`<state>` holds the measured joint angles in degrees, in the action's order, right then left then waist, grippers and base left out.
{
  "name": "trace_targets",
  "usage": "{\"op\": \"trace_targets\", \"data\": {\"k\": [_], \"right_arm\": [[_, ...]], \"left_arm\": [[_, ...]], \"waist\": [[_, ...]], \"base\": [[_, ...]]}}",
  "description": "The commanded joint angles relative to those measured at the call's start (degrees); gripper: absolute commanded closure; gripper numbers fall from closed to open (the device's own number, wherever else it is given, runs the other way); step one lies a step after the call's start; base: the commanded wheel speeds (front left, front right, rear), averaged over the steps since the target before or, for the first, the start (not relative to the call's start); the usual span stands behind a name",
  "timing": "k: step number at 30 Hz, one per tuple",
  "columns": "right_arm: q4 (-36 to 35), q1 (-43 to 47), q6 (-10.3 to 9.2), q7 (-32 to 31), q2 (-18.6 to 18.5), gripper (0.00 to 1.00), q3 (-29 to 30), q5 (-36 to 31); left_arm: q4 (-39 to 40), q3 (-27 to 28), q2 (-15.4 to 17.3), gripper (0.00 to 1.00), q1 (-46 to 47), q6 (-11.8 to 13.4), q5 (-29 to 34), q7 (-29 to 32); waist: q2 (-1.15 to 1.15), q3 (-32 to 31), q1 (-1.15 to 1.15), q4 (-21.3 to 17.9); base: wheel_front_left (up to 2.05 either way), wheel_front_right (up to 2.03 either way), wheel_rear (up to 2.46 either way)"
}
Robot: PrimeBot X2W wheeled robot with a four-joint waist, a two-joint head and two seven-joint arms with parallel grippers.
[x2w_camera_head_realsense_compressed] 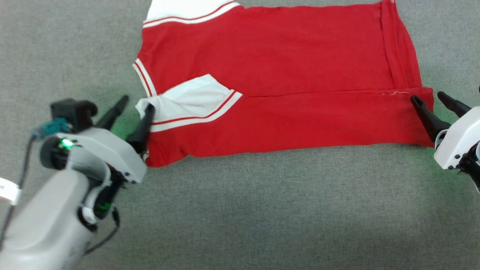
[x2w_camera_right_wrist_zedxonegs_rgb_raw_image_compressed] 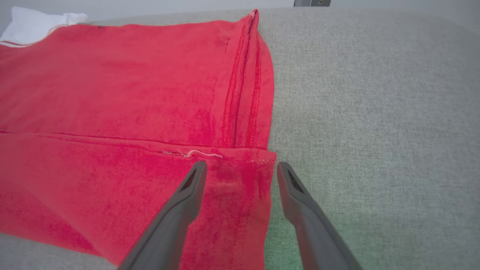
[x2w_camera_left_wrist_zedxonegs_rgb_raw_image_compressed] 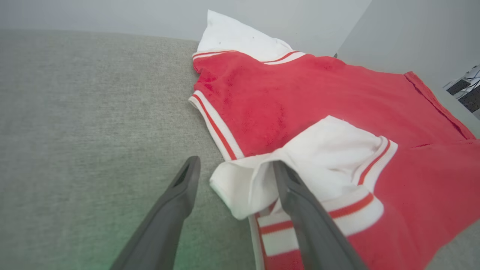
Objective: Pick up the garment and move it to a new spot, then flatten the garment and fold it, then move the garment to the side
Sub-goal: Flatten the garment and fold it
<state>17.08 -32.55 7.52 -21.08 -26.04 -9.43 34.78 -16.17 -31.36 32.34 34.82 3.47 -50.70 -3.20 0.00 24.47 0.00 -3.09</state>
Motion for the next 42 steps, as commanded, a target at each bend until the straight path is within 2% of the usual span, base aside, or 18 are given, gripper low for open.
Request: {"op": "trace_targets", "data": {"k": [1, 5, 10, 15, 19, 22, 25, 33, 35, 36, 37, 42], "right_arm": [[-0.3, 0.4, -0.06, 0.5, 0.2, 0.00, 0.3, -0.3], [-1.6, 1.3, -0.06, 1.4, 0.2, 0.00, 1.0, -0.4], [-3.0, 2.0, -0.06, 1.5, 0.6, 0.00, 1.5, -0.7], [-4.1, 2.8, -0.06, 1.2, 1.3, 0.00, 1.4, -1.0], [-4.6, 2.5, -0.06, 1.3, 1.7, 0.00, 1.3, -0.9], [-4.6, 2.0, -0.06, 1.4, 2.0, 0.00, 1.1, -0.6], [-4.4, 1.5, -0.06, 1.7, 2.2, 0.00, 0.9, -0.4], [-3.8, 0.8, -0.06, 2.5, 2.0, 0.00, 0.2, 0.1], [-3.8, 0.9, -0.06, 2.5, 1.8, 0.00, 0.2, 0.3], [-3.9, 1.0, -0.06, 2.3, 1.7, 0.00, 0.1, 0.3], [-4.0, 1.0, -0.06, 2.0, 1.5, 0.00, -0.1, 0.3], [-5.0, 0.8, -0.06, -2.9, -0.3, 0.00, -2.5, 1.0]], "left_arm": [[1.3, 0.5, 1.2, 0.00, 0.6, 0.8, -0.2, 0.8], [7.7, 1.2, 5.9, 0.00, 0.3, 2.9, -1.3, 7.2], [16.4, 1.0, 12.2, 0.00, -0.4, 6.9, -3.9, 19.9], [22.3, -1.1, 16.3, 0.00, -1.1, 9.0, -9.5, 34.7], [24.4, -3.2, 18.2, 0.00, -0.4, 10.9, -12.9, 44.6], [25.2, -3.5, 17.9, 0.00, 1.0, 12.3, -14.6, 48.4], [23.8, -4.1, 16.8, 0.00, 2.4, 12.5, -14.8, 49.7], [17.3, -5.8, 12.9, 0.00, 3.0, 10.0, -16.6, 50.8], [16.2, -6.4, 12.5, 0.60, 2.6, 9.5, -16.4, 50.7], [15.8, -6.6, 12.3, 0.85, 2.5, 9.3, -16.4, 50.6], [15.6, -6.6, 11.9, 1.00, 2.3, 9.1, -16.8, 50.6], [14.9, -6.5, 11.6, 1.00, 1.7, 8.2, -16.7, 49.4]], "waist": [[0.00, -0.7, 0.00, 0.1], [0.00, -1.6, 0.00, 0.2], [0.00, -2.1, 0.00, 0.0], [0.00, -2.0, 0.00, -0.6], [0.00, -1.4, 0.00, -1.3], [0.00, -0.6, 0.00, -2.0], [0.00, 0.2, 0.00, -2.6], [0.00, 1.2, 0.00, -4.3], [0.00, 1.1, 0.00, -4.4], [0.00, 1.0, 0.00, -4.5], [0.00, 0.9, 0.00, -4.5], [0.00, 0.4, 0.00, -4.3]], "base": [[0.00, 0.00, 0.00], [0.00, 0.00, 0.00], [0.00, 0.00, 0.00], [0.00, 0.00, 0.00], [0.00, 0.00, 0.00], [0.00, 0.00, 0.00], [0.00, 0.00, 0.00], [0.00, 0.00, 0.00], [0.00, 0.00, 0.00], [0.00, 0.00, 0.00], [0.00, 0.00, 0.00], [0.00, 0.00, 0.00]]}}
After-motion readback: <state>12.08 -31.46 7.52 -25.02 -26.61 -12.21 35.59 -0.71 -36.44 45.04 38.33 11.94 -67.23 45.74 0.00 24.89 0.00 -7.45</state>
